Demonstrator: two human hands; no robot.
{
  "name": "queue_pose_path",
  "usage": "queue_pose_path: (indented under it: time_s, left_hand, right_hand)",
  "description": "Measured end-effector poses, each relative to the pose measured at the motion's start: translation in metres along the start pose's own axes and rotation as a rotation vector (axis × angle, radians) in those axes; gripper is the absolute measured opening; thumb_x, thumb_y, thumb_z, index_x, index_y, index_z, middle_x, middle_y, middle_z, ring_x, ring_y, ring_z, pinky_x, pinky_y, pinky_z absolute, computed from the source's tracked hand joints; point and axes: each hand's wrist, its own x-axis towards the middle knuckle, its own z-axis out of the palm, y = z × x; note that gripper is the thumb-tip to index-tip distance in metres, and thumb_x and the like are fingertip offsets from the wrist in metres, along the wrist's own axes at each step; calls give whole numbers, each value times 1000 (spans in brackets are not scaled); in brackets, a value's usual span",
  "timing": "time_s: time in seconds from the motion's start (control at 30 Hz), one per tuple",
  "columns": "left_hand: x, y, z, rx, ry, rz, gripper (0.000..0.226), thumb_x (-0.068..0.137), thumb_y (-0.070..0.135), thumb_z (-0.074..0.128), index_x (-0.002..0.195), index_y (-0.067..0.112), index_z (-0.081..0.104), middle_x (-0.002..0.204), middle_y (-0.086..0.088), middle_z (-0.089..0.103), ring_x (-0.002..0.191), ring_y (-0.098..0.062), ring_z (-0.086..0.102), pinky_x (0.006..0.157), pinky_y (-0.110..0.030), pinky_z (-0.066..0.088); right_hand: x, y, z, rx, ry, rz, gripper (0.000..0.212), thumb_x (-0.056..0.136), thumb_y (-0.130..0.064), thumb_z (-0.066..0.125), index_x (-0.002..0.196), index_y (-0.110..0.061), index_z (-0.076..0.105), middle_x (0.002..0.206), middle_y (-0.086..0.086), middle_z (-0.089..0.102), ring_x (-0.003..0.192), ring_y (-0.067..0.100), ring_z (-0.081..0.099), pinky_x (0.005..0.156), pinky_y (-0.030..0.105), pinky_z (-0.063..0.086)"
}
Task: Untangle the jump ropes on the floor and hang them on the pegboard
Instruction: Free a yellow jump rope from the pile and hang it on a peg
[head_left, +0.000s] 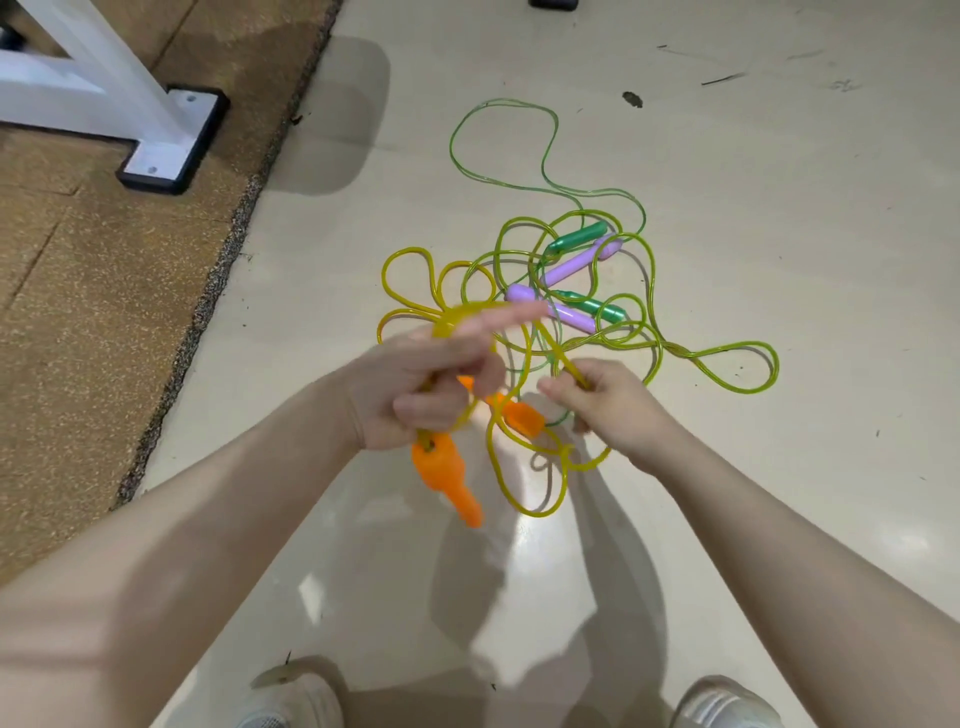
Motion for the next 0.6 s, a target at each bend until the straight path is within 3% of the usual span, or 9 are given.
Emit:
queue_pose_path:
  time_s: [0.1,0.2,0.3,0.37,0.43,0.5,0.57,0.6]
  left_hand:
    - [-5,8,-11,-28,419,179,41,83,25,53,123,29,52,89,1,73,32,0,45,30,-8,35]
    - [-6,0,-18,-255,598,305,38,96,13,41,133,22,43,109,-10,69,61,-14,69,48,-15,52]
    - [3,-4,-27,-428,710,461,23,96,4,41,119,9,44,131,-17,54,82,-25,72,63,-30,59]
    - [8,-3,-33,-432,814,503,37,96,2,42,132,9,37,138,-13,47,102,-28,65,75,-38,56]
    - [9,-3,-40,-336,949,481,54,96,3,43,145,11,23,139,-9,44,116,-24,54,88,-41,48]
    - [8,-6,-42,-29,1051,411,56,97,4,44,147,12,21,144,-5,41,116,-16,48,96,-37,44]
    - [5,-13,-39,260,993,356,61,97,5,44,149,18,15,149,4,35,112,-12,52,88,-23,47]
    - [5,-16,-35,383,912,320,60,98,7,43,149,20,13,146,7,37,102,-11,59,78,-16,49]
  right_hand:
    - [-14,7,-8,81,-358,149,24,91,-13,59,69,-11,49,45,-13,56,41,7,42,46,18,35]
    - [-20,-2,-16,207,-653,179,7,92,-11,55,88,-15,59,46,-12,47,43,7,35,51,17,40]
    - [-19,-16,-12,139,-841,162,36,86,-15,54,121,-25,55,47,-7,43,43,10,40,72,31,46]
    - [-21,-27,-10,127,-928,188,46,91,-14,51,132,-34,44,49,-9,43,38,7,33,66,30,50]
    - [-24,-40,-11,127,-1004,249,56,91,-19,51,141,-37,30,54,-5,50,30,4,26,43,17,40]
    - [-27,-49,-15,225,-1056,309,59,84,-19,51,139,-30,32,55,1,52,26,1,25,35,10,26]
    - [-25,-56,-19,476,-1061,203,42,81,-10,56,122,-16,49,47,1,45,30,1,34,37,11,35]
    - [-22,-55,-21,616,-1015,77,32,78,-10,64,110,-12,56,46,0,45,35,5,41,48,18,46]
